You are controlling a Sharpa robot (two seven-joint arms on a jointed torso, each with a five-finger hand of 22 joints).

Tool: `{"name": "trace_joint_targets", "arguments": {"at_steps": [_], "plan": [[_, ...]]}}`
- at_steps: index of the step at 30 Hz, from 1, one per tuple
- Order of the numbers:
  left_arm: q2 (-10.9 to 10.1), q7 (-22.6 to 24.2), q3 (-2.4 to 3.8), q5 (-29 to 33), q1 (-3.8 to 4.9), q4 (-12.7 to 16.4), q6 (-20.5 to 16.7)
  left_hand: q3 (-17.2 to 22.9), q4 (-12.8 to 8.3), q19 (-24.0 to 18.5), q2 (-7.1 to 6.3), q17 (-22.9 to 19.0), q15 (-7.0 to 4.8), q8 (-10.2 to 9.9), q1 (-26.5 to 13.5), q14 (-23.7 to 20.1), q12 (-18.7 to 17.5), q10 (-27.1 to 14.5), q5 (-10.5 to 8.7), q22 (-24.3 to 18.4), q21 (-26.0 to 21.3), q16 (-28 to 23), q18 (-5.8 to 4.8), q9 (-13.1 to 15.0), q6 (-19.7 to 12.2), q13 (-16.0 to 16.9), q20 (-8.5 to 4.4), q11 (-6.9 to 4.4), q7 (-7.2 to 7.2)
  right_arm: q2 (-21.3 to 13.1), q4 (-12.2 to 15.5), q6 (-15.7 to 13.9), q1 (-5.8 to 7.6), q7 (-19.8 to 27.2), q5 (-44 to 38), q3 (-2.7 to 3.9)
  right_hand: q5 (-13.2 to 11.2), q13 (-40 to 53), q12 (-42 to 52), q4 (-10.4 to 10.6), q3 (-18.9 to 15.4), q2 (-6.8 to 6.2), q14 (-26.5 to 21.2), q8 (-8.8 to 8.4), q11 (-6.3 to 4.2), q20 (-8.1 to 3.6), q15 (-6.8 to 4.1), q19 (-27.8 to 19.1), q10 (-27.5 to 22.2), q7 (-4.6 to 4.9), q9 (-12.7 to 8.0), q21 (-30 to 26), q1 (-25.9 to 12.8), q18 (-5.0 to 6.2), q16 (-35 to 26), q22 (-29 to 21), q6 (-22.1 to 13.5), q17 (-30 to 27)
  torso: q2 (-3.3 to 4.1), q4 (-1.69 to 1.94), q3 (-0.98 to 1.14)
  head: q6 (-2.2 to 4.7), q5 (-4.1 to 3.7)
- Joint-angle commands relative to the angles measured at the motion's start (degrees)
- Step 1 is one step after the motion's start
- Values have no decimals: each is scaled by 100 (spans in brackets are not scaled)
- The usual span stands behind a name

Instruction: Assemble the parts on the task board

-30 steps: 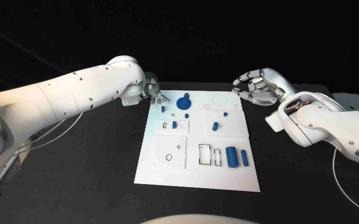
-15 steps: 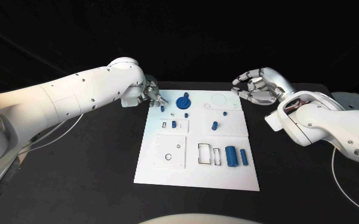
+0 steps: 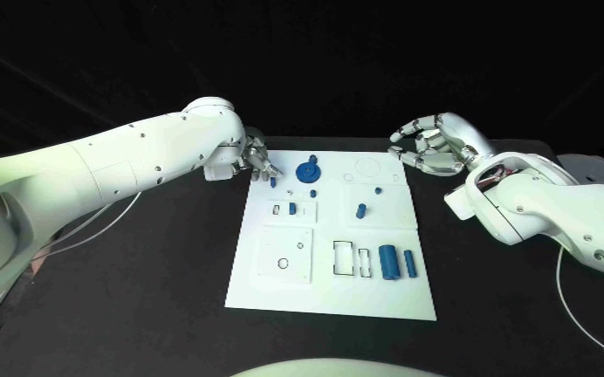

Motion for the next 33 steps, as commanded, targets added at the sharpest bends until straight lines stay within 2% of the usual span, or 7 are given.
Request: {"name": "trace_joint_targets", "arguments": {"at_steps": [1, 23, 29, 33], "plan": [[25, 15, -1, 16, -7, -18, 98, -12, -31, 21, 28, 959, 22, -23, 44, 467, -32, 36, -20, 6, 19, 1, 28, -8, 35, -7, 27, 8, 1, 5, 4, 73, -5, 27, -18, 0, -6, -2, 23, 8, 16, 6, 502, 18, -12, -39, -40, 131, 28, -19, -6, -25, -63, 58, -28, 955, -29, 1057, 1, 2, 3, 3, -7], [88, 27, -6, 122, -48, -84, 41, 63, -58, 32, 195, 957, 1, -52, 379, 467, -50, 65, -16, 33, 31, 4, 23, 5, 110, -67, 16, -16, -24, 5, 9, 79, -5, 25, -18, 1, 0, 4, 30, 3, 25, 11, 502, 24, -13, -40, -42, 135, 36, -20, -6, -19, -62, 57, -29, 959, -26, 1055, -3, 1, 5, -35, -18], [91, 34, -6, 153, -49, -81, 71, 156, -109, 32, 262, 955, -17, -37, 635, 467, -66, 66, -10, 42, 34, 4, 22, 39, 141, -101, 8, -38, -48, 5, 10, 78, -5, 27, -18, 1, 3, 1, 28, 2, 29, 14, 501, 26, -13, -40, -42, 133, 34, -20, -6, -24, -64, 58, -29, 957, -24, 1055, -3, -1, 5, -36, -21], [93, 44, -6, 195, -49, -81, 24, 319, -215, 29, 337, 946, -36, -20, 916, 464, -83, 67, -9, 45, 33, 0, 23, 78, 138, -134, -2, -58, -71, 3, 12, 78, -5, 27, -18, 1, 3, 1, 28, 2, 29, 14, 501, 26, -13, -40, -42, 133, 34, -20, -6, -24, -64, 58, -29, 957, -24, 1055, -4, 0, 4, -41, -24]]}}
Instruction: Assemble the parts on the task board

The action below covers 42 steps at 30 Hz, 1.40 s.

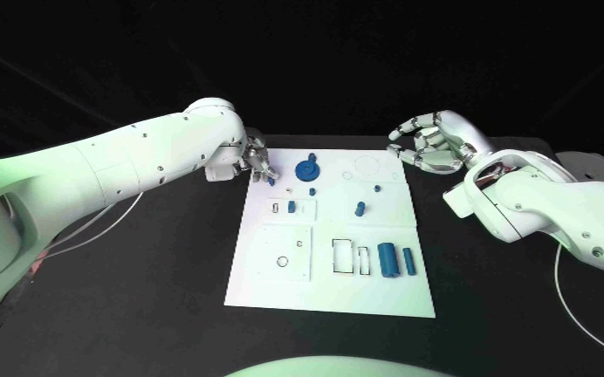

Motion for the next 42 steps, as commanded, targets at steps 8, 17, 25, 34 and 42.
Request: {"name": "trace_joint_targets", "arguments": {"at_steps": [8, 17, 25, 34, 42], "plan": [[18, 77, 1, 219, 0, -4, -160, 825, -504, 28, 102, 926, -47, 178, 618, 460, -101, 57, -8, 25, 37, -9, 20, 248, -81, -119, -13, -27, -11, 3, 9, 73, -3, 29, -19, 0, 10, 6, 34, 2, 33, 17, 480, 28, -14, -19, -22, 110, 40, -20, -7, -27, -67, 58, -30, 952, -23, 1056, -1, -4, 1, -3, -3], [-18, 85, 1, 333, 0, 13, -267, 1483, -813, 47, -29, 925, -45, 382, 480, 462, -80, 144, 10, 83, 67, -5, 11, 462, -117, -166, 3, -30, -2, 7, 7, 76, -3, 30, -19, 0, 10, 6, 34, 2, 33, 17, 480, 28, -14, -19, -22, 110, 40, -20, -7, -27, -67, 58, -30, 952, -23, 1056, -4, -1, 3, -8, 7], [-213, 112, -1, 780, 0, 277, -587, 2084, -1109, 119, -257, 1011, -81, 515, 197, 488, -20, 288, 114, 234, 154, 47, -16, 561, -9, -181, -14, -73, -40, 1, 10, 77, -3, 28, -19, 0, 21, 1, 31, 1, 38, 18, 480, 31, -14, -20, -22, 110, 36, -21, -8, -29, -70, 59, -30, 952, -22, 1055, -13, 2, 5, 9, 38], [-753, 188, -4, 1056, -72, 1122, -1176, 2362, -1263, 165, -406, 1038, -116, 563, -15, 497, 15, 420, 261, 332, 213, 66, -33, 577, 118, -187, -45, -117, -85, -26, 14, 73, -3, 23, -19, 0, 21, 1, 31, 1, 38, 18, 480, 31, -14, -20, -22, 110, 36, -21, -8, -29, -70, 59, -30, 952, -22, 1055, -6, 14, 1, 34, 35], [-1091, 273, -5, 888, -212, 1662, -1517, 2457, -1330, 176, -480, 1064, -135, 570, -95, 505, 20, 485, 353, 358, 228, 82, -37, 571, 190, -192, -62, -140, -109, -33, 7, 73, -5, 23, -19, 0, 21, 1, 31, 1, 38, 18, 480, 31, -14, -20, -22, 110, 36, -21, -8, -29, -70, 59, -30, 952, -22, 1055, -4, 14, -2, 36, 51]]}}
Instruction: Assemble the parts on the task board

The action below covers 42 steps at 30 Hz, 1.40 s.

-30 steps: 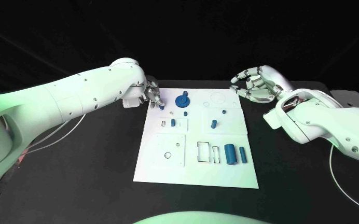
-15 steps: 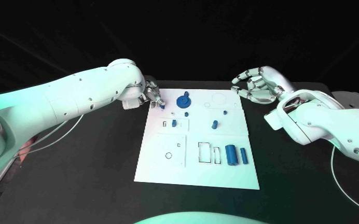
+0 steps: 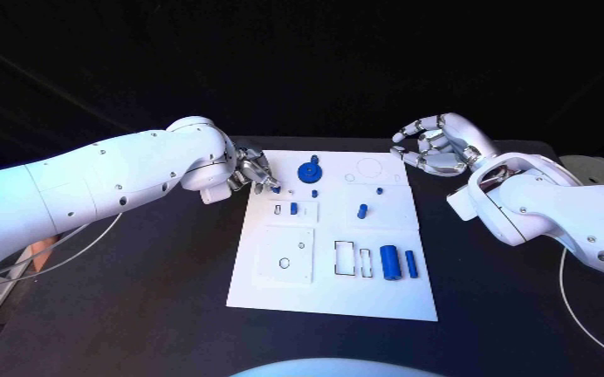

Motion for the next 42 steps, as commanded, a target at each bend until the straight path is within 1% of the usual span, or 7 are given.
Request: {"name": "trace_joint_targets", "arguments": {"at_steps": [1, 8, 18, 21, 35, 38, 42], "plan": [[-89, 159, 1, -35, -47, 196, -417, 1048, -1010, 51, 3, 1063, -35, 36, -52, 484, 33, 59, 32, 7, 22, 21, -38, -18, 105, -5, -2, -1, -40, -1, 3, 69, -6, 23, -20, 0, 21, 1, 31, 1, 38, -5, 480, 31, -14, -21, -23, 110, 36, -21, -9, -29, -47, 59, -30, 955, -22, 1052, 6, -3, -5, 8, 12], [-265, 211, -3, -290, -148, 507, -565, 1094, -1045, 66, -42, 1071, -48, 35, -88, 486, 33, 104, 84, 40, 40, 27, -45, -26, 154, -7, -12, -17, -56, -5, 2, 69, -14, 25, -20, 0, 21, 1, 31, 1, 38, -5, 480, 31, -14, -21, -23, 110, 36, -21, -9, -29, -47, 59, -30, 955, -22, 1052, 8, 0, -6, 29, 23], [-356, 204, -29, -562, -212, 726, -535, 1129, -1073, 70, -81, 1062, -60, 29, -121, 484, 106, 179, 139, 50, 46, 23, -46, -37, 200, 88, -22, -31, -70, -6, 2, 67, -24, 30, -20, -1, 21, 1, 31, 1, 38, -5, 480, 31, -14, -21, -23, 110, 36, -21, -9, -29, -47, 59, -30, 955, -22, 1052, 11, -10, -7, 8, 51], [-357, 180, -33, -587, -220, 737, -500, 1138, -1078, 69, -91, 1064, -63, 27, -131, 485, 118, 196, 159, 48, 45, 24, -45, -40, 212, 106, -25, -35, -73, -5, 2, 67, -26, 30, -20, -1, 21, 1, 31, 1, 38, -5, 480, 31, -14, -21, -23, 110, 36, -21, -9, -29, -47, 59, -30, 955, -22, 1052, 12, -10, -4, 18, 51], [-333, 43, -48, -675, -232, 702, -76, 1164, -1099, 68, -122, 1055, -73, 17, -160, 483, 161, 245, 237, 48, 46, 21, -45, -50, 248, 170, -34, -44, -84, -10, 5, 67, -31, 30, -19, -1, 21, 1, 31, 1, 38, -5, 480, 31, -14, -21, -23, 110, 36, -21, -9, -29, -47, 59, -30, 955, -22, 1052, 10, -12, -1, -21, 54], [-310, 28, -49, -699, -232, 670, -42, 1165, -1101, 66, -125, 1054, -74, 16, -162, 482, 177, 254, 245, 43, 43, 20, -44, -51, 251, 192, -34, -45, -85, -8, 5, 66, -32, 32, -19, -1, 21, 1, 31, 1, 38, -5, 480, 31, -14, -21, -23, 110, 36, -21, -9, -29, -47, 59, -30, 955, -22, 1052, 6, -13, 0, -46, 69], [-280, 15, -55, -712, -232, 640, -6, 1167, -1102, 64, -126, 1052, -74, 16, -164, 482, 185, 259, 250, 39, 41, 20, -43, -52, 253, 202, -35, -46, -85, -7, 6, 65, -33, 34, -18, -1, 21, 1, 31, 1, 38, -5, 480, 31, -14, -21, -23, 110, 36, -21, -9, -29, -47, 59, -30, 955, -22, 1052, 9, -15, -3, -28, 72]]}}
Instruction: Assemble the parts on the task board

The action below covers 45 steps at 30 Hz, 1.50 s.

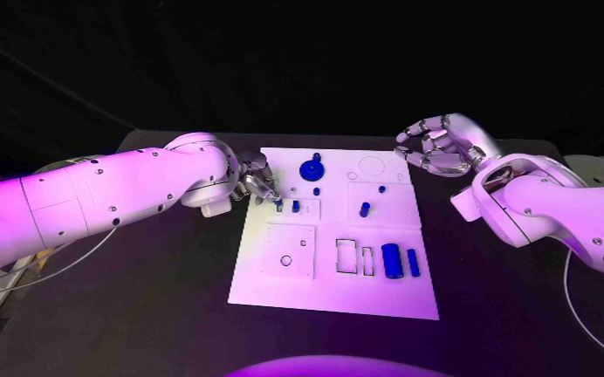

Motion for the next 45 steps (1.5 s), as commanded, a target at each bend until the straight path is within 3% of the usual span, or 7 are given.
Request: {"name": "trace_joint_targets", "arguments": {"at_steps": [1, 5, 10, 20, 45], "plan": [[35, -44, -3, -82, -1, -16, 233, 1030, -996, 24, 24, 1052, -33, 39, -13, 481, 28, 33, 39, -7, 21, 20, -43, 0, 108, 4, 6, -4, -60, 2, 7, 64, -5, 33, -18, 0, 21, 1, 31, 1, 38, -5, 481, 31, -14, -21, -23, 110, 36, -21, -9, -29, -47, 59, -30, 952, -22, 1054, 0, -3, -1, 8, 10], [50, -58, -8, -86, -1, -33, 312, 1031, -997, 24, 23, 1044, -33, 38, -16, 479, 40, 41, 45, -7, 21, 16, -43, -1, 110, 19, 5, -4, -61, -2, 9, 64, -6, 34, -17, 0, 21, 1, 31, 1, 38, -5, 481, 31, -14, -21, -23, 110, 36, -21, -9, -29, -47, 59, -30, 952, -22, 1054, -1, -2, 3, -17, 18], [66, -66, -12, -106, -1, -63, 347, 1031, -997, 19, 22, 1041, -33, 37, -19, 478, 49, 46, 47, -18, 15, 15, -41, -2, 112, 32, 5, -4, -61, -6, 13, 63, -6, 34, -16, 0, 46, -4, 30, -5, 52, -10, 479, 39, -16, -23, -25, 109, 35, -23, -12, -36, -61, 60, -34, 951, -21, 1049, -3, 8, -1, 20, 11], [109, -74, -30, -124, -1, -99, 398, 1031, -997, 19, 22, 1041, -33, 37, -19, 478, 49, 46, 47, -18, 15, 15, -41, -2, 112, 32, 5, -4, -61, -6, 15, 64, -8, 37, -15, 0, 46, -4, 30, -5, 52, -10, 479, 39, -16, -23, -25, 109, 35, -23, -12, -36, -61, 60, -34, 951, -21, 1049, 1, -5, -4, 15, 52], [159, -71, -77, -123, -25, -128, 473, 1042, -1009, 23, 14, 1058, -37, 31, -31, 482, 48, 61, 73, -5, 21, 23, -44, -7, 128, 35, 2, -9, -66, -12, 10, 67, -16, 39, -13, 1, 46, -4, 30, -5, 52, -10, 479, 39, -16, -23, -25, 109, 35, -23, -12, -36, -61, 60, -34, 951, -21, 1049, 1, 3, -4, 7, 21]]}}
